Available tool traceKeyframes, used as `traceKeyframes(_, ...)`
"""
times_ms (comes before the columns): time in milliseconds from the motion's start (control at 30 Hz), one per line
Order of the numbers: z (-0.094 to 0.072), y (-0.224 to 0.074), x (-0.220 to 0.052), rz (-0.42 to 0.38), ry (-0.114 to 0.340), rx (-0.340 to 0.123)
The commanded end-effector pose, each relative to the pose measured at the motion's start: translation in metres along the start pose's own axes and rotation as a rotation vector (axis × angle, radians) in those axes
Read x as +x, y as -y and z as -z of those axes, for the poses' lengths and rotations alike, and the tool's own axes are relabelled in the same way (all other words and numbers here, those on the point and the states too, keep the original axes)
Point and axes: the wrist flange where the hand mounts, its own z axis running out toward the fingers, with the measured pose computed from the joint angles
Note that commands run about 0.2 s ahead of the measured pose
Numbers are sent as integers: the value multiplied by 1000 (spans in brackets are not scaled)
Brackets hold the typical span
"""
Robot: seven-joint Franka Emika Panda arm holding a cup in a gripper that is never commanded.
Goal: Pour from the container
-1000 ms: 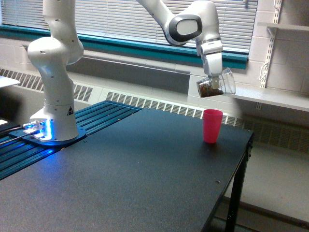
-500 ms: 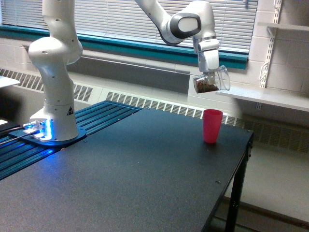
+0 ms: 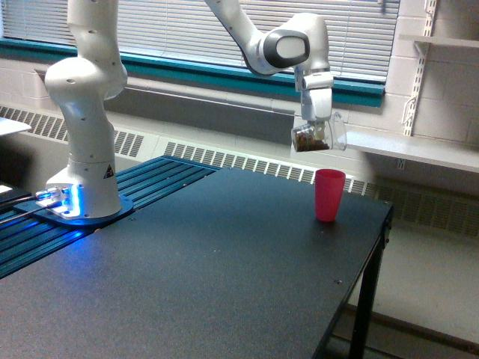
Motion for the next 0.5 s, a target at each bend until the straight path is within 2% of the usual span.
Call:
traceKeyframes(33, -10, 7, -11, 0, 17, -19)
traceKeyframes(300, -26, 17, -24, 29, 50, -41)
traceKeyframes(500, -37, 21, -29, 53, 66, -79)
